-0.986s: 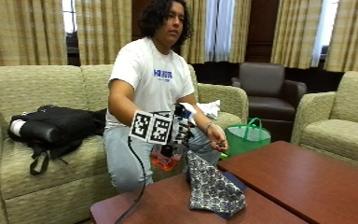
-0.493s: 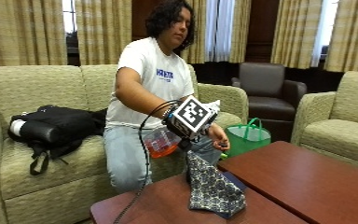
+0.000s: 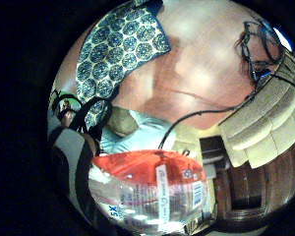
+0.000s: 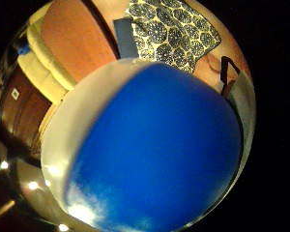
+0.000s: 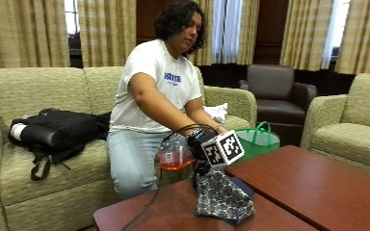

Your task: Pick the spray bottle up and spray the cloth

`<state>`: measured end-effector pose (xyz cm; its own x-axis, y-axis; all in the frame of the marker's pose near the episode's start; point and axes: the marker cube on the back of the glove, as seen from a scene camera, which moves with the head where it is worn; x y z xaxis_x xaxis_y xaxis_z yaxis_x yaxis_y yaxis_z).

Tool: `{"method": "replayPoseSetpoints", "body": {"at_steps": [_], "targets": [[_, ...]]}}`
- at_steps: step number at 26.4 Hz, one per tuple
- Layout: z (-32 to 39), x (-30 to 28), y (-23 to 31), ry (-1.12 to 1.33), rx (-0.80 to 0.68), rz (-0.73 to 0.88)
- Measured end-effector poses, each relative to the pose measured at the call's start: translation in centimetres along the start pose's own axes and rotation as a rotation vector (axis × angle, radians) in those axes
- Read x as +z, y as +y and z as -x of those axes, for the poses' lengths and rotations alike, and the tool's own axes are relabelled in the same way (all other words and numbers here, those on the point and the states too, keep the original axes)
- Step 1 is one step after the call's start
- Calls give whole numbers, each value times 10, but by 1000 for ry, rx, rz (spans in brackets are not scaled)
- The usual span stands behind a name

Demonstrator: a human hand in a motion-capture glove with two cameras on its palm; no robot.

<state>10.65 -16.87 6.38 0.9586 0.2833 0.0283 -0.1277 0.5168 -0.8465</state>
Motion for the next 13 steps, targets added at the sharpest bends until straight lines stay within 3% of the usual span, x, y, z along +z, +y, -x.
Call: {"method": "replayPoseSetpoints", "body": {"at_steps": [13], "targets": [[14, 57, -59, 147, 122, 161]]}}
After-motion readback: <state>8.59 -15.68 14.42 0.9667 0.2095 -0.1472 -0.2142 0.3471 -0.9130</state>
